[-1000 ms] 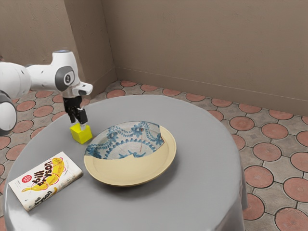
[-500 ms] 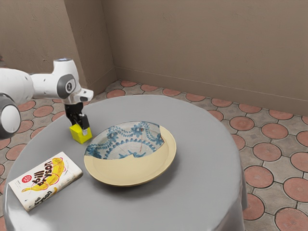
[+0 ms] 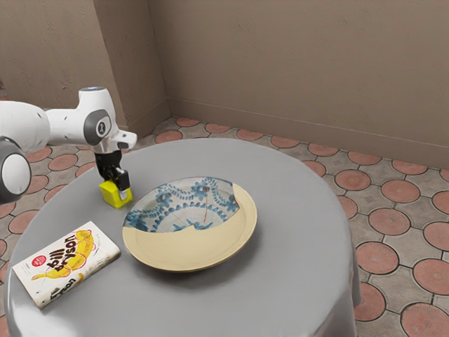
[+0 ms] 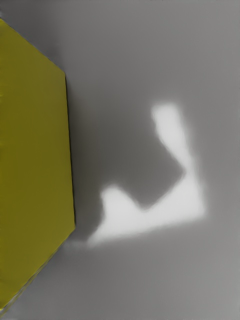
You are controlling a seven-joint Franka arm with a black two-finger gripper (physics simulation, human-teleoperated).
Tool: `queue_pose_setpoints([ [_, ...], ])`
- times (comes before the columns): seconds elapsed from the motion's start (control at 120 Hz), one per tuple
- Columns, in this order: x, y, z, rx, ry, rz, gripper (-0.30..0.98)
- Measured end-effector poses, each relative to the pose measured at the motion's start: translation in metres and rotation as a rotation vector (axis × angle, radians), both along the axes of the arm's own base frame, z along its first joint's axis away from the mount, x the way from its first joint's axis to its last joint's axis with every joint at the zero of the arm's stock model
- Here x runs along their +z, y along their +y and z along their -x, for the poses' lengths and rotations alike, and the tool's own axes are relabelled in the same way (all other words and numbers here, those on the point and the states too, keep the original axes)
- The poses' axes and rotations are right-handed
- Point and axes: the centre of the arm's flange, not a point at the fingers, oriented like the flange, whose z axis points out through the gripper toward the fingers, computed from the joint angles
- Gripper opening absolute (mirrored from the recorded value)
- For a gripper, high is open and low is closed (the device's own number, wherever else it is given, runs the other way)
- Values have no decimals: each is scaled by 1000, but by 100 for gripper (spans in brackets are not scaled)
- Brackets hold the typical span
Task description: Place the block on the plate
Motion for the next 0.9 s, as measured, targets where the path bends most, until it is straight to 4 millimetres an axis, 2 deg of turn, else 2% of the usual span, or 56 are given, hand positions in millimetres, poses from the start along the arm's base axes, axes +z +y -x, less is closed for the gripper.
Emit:
queue_pose_setpoints([
  [0.217, 5, -1, 0, -2, -5, -7, 42],
  [0.317, 15, -2, 1, -3, -11, -15, 42],
  [0.367, 26, -6, -1, -9, -22, -22, 42],
  [0.433, 55, -18, -2, -25, -50, -35, 42],
  [0.533, 92, -46, -1, -59, -82, -43, 41],
  [0.733, 148, -119, 10, -157, -125, -33, 41],
  [0.808, 175, -152, 16, -202, -143, -35, 41],
  [0.9, 187, -196, 27, -263, -132, -27, 41],
])
